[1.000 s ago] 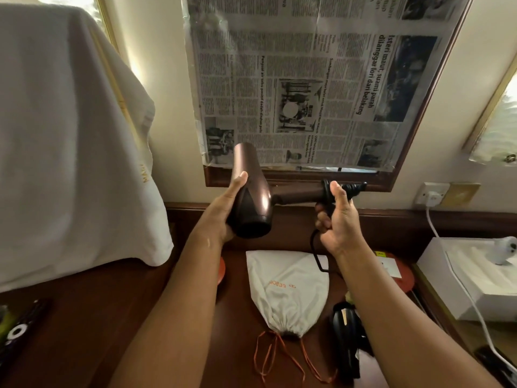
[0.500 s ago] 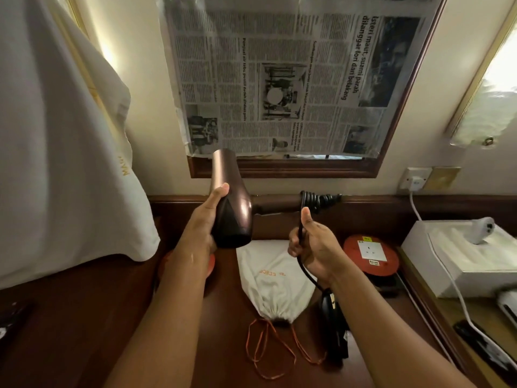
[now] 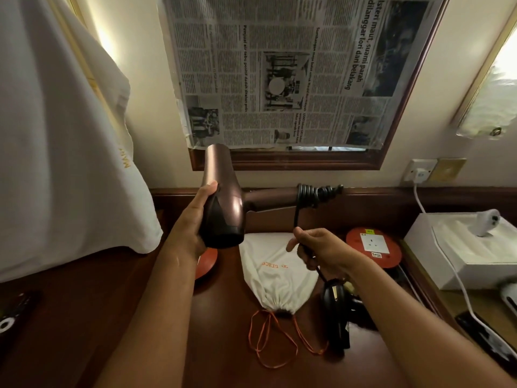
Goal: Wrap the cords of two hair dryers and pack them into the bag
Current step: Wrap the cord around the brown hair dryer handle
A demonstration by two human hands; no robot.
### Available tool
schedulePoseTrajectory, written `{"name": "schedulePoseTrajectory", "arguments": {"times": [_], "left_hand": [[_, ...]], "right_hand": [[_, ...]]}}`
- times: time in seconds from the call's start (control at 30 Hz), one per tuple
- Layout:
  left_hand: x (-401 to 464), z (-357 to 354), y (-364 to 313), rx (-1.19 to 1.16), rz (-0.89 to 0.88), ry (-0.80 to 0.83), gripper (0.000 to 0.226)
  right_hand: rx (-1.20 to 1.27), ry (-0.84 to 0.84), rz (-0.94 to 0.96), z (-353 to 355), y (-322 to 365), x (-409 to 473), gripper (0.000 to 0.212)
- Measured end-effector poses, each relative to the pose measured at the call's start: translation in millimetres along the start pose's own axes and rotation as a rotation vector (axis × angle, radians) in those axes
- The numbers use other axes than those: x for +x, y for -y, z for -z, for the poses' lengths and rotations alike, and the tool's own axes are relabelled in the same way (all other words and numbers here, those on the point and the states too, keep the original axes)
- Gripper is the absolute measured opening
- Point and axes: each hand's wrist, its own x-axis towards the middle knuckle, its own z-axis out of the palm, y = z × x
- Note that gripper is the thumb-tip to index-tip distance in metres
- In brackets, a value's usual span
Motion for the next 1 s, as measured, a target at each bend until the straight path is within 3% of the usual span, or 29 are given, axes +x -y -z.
{"name": "schedulePoseTrajectory", "arguments": {"times": [0.1, 0.23, 0.3, 0.43, 0.63, 0.8, 0.93, 1.0], "left_hand": [[-3.1, 2.1, -3.2, 0.051, -0.020, 0.036, 0.028], [-4.9, 5.8, -5.2, 0.102, -0.040, 0.060, 0.034], [-5.8, 5.1, -6.3, 0.112, -0.038, 0.091, 0.036], [-6.5, 0.4, -8.4, 0.153, -0.032, 0.117, 0.043], [2.3, -6.5, -17.1, 0.232, -0.078, 0.084, 0.038], [9.6, -12.2, -21.7, 0.283, -0.168, 0.072, 0.037], [11.3, -18.8, -27.0, 0.250, -0.245, 0.002, 0.057], [10.1, -22.4, -29.9, 0.217, -0.295, -0.015, 0.051]], "right_hand": [[-0.155, -0.032, -0.040, 17.1, 15.9, 10.4, 0.056], [-0.371, -0.043, 0.006, 43.4, 55.9, 8.5, 0.015], [-0.548, -0.003, 0.074, 56.6, 82.3, 10.8, 0.024], [-0.778, 0.038, 0.142, 67.3, 121.0, 23.4, 0.008], [-1.097, -0.020, 0.288, 63.8, 159.2, 24.3, 0.011], [-1.402, -0.170, 0.393, 46.0, 168.1, 12.2, 0.014], [-1.441, -0.287, 0.359, 28.9, 173.3, -1.1, 0.022], [-1.359, -0.333, 0.302, 19.6, 170.7, -9.2, 0.017]]}}
